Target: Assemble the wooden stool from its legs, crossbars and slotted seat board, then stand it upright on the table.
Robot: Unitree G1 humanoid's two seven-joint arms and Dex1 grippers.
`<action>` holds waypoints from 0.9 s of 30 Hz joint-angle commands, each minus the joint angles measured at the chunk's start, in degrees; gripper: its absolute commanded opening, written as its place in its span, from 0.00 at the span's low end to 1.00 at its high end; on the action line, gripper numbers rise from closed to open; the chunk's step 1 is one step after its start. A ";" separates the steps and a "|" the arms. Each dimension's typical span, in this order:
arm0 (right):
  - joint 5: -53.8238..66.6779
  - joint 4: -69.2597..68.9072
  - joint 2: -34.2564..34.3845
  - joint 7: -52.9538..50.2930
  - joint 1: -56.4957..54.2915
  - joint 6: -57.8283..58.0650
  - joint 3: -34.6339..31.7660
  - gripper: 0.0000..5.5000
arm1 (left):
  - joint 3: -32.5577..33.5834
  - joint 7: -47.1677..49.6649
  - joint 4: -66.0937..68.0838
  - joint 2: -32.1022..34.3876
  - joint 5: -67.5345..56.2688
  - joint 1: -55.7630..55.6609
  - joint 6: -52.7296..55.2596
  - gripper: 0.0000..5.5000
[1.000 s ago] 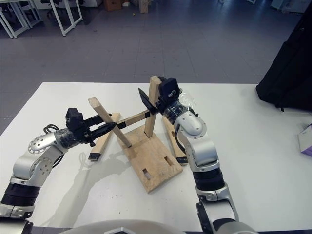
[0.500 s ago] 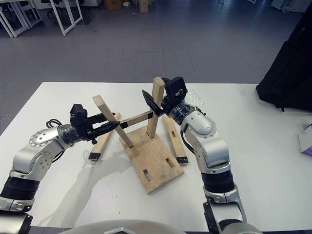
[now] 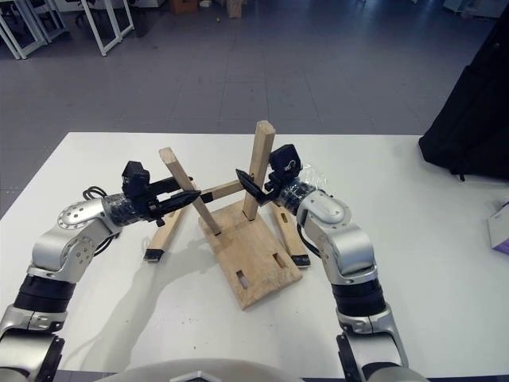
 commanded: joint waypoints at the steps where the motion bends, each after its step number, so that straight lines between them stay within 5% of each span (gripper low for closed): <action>1: 2.53 0.57 1.72 2.84 -1.52 1.30 0.36 0.72 | -2.10 6.68 5.53 0.67 12.22 -1.87 0.78 0.50; 8: 1.98 0.86 1.37 4.62 0.29 1.53 0.83 0.72 | 0.45 8.61 10.11 -2.12 16.74 -4.64 -1.24 0.67; 21: -3.79 -0.94 -8.32 14.10 11.23 4.31 14.44 0.72 | 2.27 12.43 12.06 -5.41 22.98 -3.03 -4.73 0.67; 27: -0.22 -8.82 -4.93 13.36 4.58 -0.25 7.08 0.72 | 8.09 15.28 5.35 -6.80 20.03 -0.56 -3.41 0.67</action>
